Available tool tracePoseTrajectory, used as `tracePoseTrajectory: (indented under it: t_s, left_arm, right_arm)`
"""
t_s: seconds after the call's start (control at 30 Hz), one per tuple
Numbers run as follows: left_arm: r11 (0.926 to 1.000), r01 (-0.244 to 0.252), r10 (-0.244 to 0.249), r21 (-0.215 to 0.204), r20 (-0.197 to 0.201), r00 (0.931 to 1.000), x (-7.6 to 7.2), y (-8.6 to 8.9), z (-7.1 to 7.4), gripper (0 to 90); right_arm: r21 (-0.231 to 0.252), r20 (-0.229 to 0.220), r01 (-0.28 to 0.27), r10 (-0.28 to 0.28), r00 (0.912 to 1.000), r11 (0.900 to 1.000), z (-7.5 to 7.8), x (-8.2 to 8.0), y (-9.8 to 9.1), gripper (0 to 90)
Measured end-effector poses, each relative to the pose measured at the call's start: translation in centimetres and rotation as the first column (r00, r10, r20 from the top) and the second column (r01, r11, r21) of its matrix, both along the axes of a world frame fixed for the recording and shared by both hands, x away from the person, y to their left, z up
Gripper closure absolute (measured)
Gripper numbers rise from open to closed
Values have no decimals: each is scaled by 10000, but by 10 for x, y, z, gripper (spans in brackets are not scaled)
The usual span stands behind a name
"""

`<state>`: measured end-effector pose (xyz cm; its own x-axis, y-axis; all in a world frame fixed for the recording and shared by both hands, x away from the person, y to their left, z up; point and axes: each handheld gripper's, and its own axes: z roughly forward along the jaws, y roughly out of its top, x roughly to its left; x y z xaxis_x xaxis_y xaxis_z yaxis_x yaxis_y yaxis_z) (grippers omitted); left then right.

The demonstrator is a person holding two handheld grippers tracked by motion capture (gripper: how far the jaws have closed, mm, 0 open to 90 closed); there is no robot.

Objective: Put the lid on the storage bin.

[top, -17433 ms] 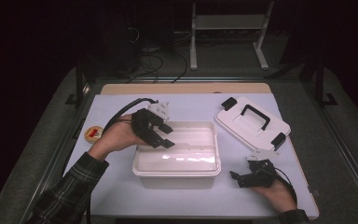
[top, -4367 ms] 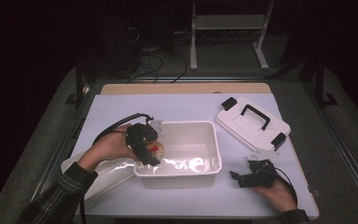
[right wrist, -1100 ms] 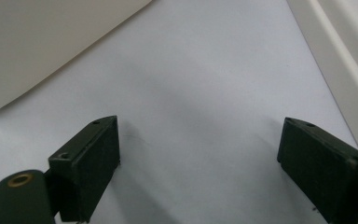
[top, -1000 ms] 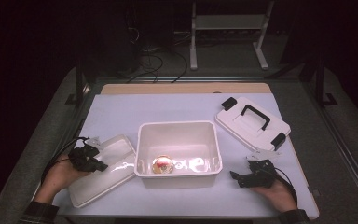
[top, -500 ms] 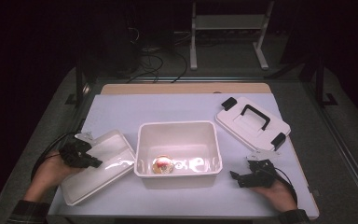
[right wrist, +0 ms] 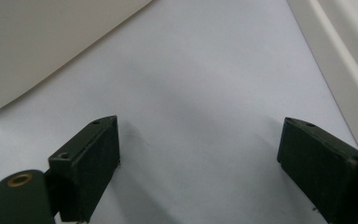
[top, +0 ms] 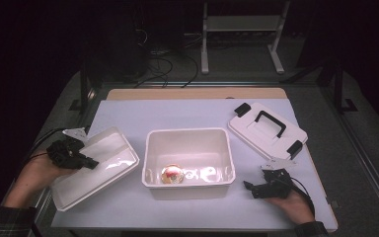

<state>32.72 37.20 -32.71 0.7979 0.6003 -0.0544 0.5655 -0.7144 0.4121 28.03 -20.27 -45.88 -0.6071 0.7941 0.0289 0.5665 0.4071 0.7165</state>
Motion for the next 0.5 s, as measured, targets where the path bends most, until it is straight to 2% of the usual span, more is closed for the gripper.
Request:
tracePoseTrajectory:
  t_s: [0.2,0.5]
  left_arm:
    - [9997,194,-192,-128,217,9996,2,-4,20,889]
    - [9945,984,-968,-368,445,9943,4,-25,46,889]
  right_arm:
    - [0,-1,1,-1,10000,10000,0,0,0,122]
    - [-9,9,0,0,10000,10000,0,0,0,122]
